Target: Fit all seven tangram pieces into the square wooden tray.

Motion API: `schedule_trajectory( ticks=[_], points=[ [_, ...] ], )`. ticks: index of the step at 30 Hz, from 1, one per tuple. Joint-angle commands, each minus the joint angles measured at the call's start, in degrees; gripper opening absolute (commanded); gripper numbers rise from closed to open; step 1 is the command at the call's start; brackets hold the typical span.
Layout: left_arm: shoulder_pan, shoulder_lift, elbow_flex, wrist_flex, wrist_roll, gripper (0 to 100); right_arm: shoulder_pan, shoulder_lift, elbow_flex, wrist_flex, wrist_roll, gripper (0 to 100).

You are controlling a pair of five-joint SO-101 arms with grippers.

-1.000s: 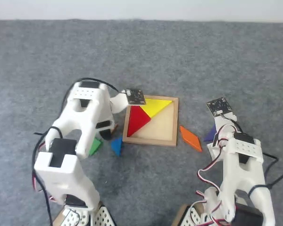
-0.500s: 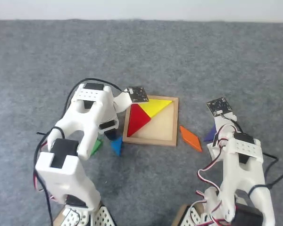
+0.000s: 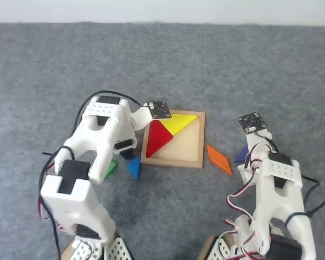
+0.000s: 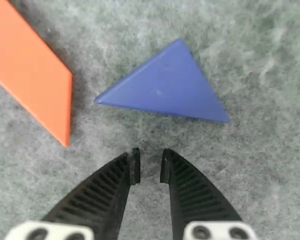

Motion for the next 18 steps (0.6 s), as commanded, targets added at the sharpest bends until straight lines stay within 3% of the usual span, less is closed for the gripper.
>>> schedule_trajectory(
  ticks=[1,14,18],
  points=[
    [-0.26,-2.29,-0.66,-1.14,-0.35,14,0.66,0.04,-0.26,-0.57,0.26,9.8],
    [-0.18,-5.19,-0.75,2.55,-0.18,14,0.66,0.04,-0.26,-0.66,0.26,9.8],
    [0.44,-11.78,-0.84,6.86,3.87,14,0.66,0.04,-0.26,-0.66,0.26,9.8]
  ],
)
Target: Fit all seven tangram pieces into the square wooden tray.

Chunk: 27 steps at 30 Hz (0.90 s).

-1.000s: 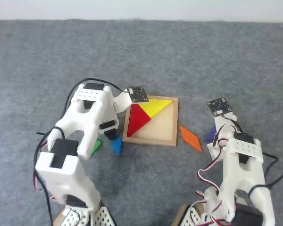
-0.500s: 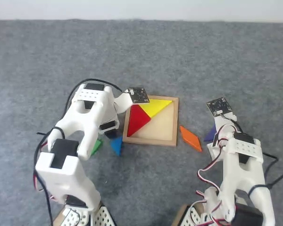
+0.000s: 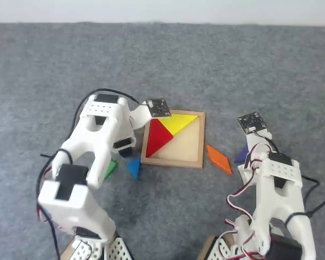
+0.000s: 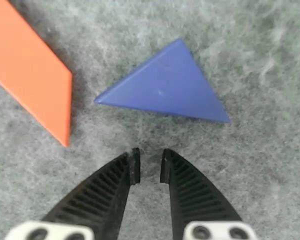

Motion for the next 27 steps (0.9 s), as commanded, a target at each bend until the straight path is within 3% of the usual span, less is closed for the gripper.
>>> schedule_trajectory(
  ticks=[1,6,18,27],
  points=[
    [0.97,-9.58,-0.75,4.57,4.92,14,0.66,0.04,-0.26,-0.66,0.26,9.8],
    [2.02,-12.57,-1.01,7.82,14.86,14,0.66,0.04,-0.26,-0.66,0.26,9.8],
    [8.35,-7.47,-10.07,8.44,67.69,14,0.66,0.04,-0.26,-0.57,0.26,9.8],
    [17.23,-2.02,-15.25,8.44,93.8,14,0.66,0.04,-0.26,-0.57,0.26,9.8]
  ],
)
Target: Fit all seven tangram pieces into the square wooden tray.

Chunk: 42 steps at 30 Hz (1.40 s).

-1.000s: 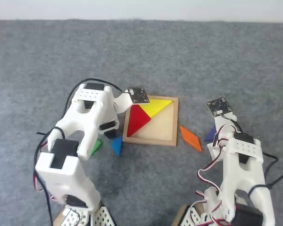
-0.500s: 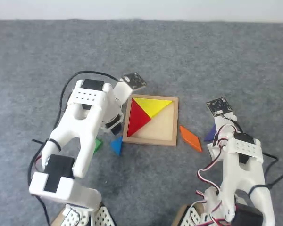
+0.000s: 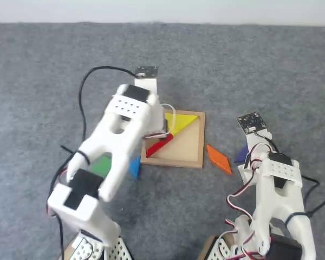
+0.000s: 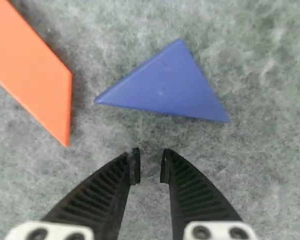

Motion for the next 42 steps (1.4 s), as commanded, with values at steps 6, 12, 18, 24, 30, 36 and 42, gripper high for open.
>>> schedule_trajectory(
  ticks=[6,12,18,24,30,36,42],
  points=[
    [3.43,3.25,-5.14,0.09,25.05,14,0.66,0.04,-0.26,-0.57,0.35,9.8],
    [3.52,6.15,-5.85,-2.46,28.04,14,0.66,0.04,-0.26,-0.66,0.44,9.8],
    [3.52,8.53,-9.63,-2.81,32.0,14,0.66,0.04,-0.26,-0.66,0.53,9.8],
    [4.75,11.25,-11.47,-2.73,34.46,14,0.66,0.04,-0.26,-0.66,0.53,9.8],
    [4.84,11.25,-11.65,-2.9,34.37,20,0.66,0.04,-0.26,-0.66,0.62,9.8],
    [4.48,11.16,-11.65,-2.64,34.2,28,0.66,0.04,-0.26,-0.66,0.62,9.8],
    [4.66,11.16,-20.44,9.23,26.9,28,0.66,0.04,-0.26,-0.57,0.62,9.8]
  ],
)
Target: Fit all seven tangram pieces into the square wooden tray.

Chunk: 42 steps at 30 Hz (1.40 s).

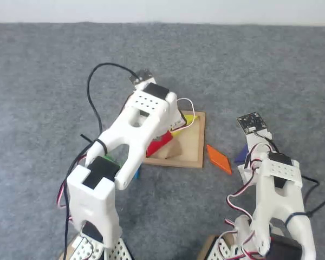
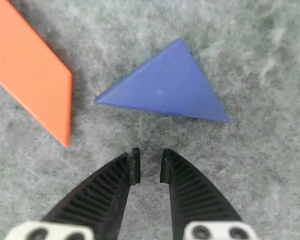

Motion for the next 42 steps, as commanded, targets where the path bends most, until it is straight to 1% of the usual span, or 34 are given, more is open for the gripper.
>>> schedule_trajectory(
  ticks=[1,3,5,7,9,10,12,15,17,18,21,22,24,27,28,30,33,34,38,42],
  points=[
    [-0.09,-0.88,-11.56,12.4,-7.03,28,0.66,0.04,-0.26,-0.57,0.62,9.8],
    [-1.67,-0.88,-15.52,17.76,-9.93,28,0.66,0.04,-0.26,-0.57,0.62,9.7],
    [-5.1,-0.88,-17.63,19.78,-13.27,27,0.66,0.04,-0.26,-0.48,0.35,9.7],
    [-10.02,-0.88,-17.98,19.43,-20.57,25,0.92,-0.4,-0.18,-0.4,0.18,9.7],
    [-14.68,-0.62,-17.98,19.25,-28.4,21,2.07,-0.57,-0.44,-0.4,0.18,9.6],
    [-16.7,-0.35,-17.8,19.16,-31.12,19,2.42,-0.66,-0.7,-0.4,0.09,9.6],
    [-21.63,-0.26,-15.96,18.64,-33.67,14,2.42,-1.63,-1.32,0.22,0.09,9.6],
    [-27.6,-0.26,-11.65,12.75,-35.87,11,0.48,-5.93,-4.04,6.9,0.0,9.6],
    [-30.77,-0.26,-8.13,7.74,-38.24,11,-3.91,-10.15,-6.77,14.02,-1.58,9.9],
    [-32.18,-0.26,-6.2,5.45,-39.21,11,-7.25,-12.26,-8.26,17.63,-3.08,10.2],
    [-35.43,-0.88,-1.54,3.08,-43.25,11,-21.93,-16.4,-12.48,24.22,-10.02,10.2],
    [-36.48,-0.88,-0.66,2.99,-45.45,11,-27.12,-16.57,-13.54,24.04,-12.31,10.7],
    [-38.42,-0.88,0.84,2.9,-50.73,11,-35.65,-15.16,-14.33,20.97,-16.97,15.4],
    [-41.49,-0.88,2.95,1.76,-55.65,11,-44.97,-10.86,-15.3,15.08,-26.73,26.3],
    [-42.37,-0.88,3.91,-0.26,-56.62,10,-46.9,-9.01,-15.74,12.79,-29.8,29.1],
    [-44.31,-0.97,7.08,-6.68,-57.85,10,-48.92,-5.23,-17.05,7.96,-33.85,31.1],
    [-43.6,-6.07,11.21,-6.33,-58.9,10,-49.71,2.33,-21.1,3.21,-37.8,31.0],
    [-43.08,-8.62,14.64,-9.14,-58.9,9,-49.89,5.14,-22.95,2.95,-39.74,31.0],
    [-41.85,-25.49,31.52,-20.84,-58.46,8,-49.71,16.04,-28.92,2.95,-45.1,31.0],
    [-42.2,-42.46,48.57,-35.16,-58.55,10,-49.63,22.46,-31.91,2.86,-45.36,31.0]
  ],
)
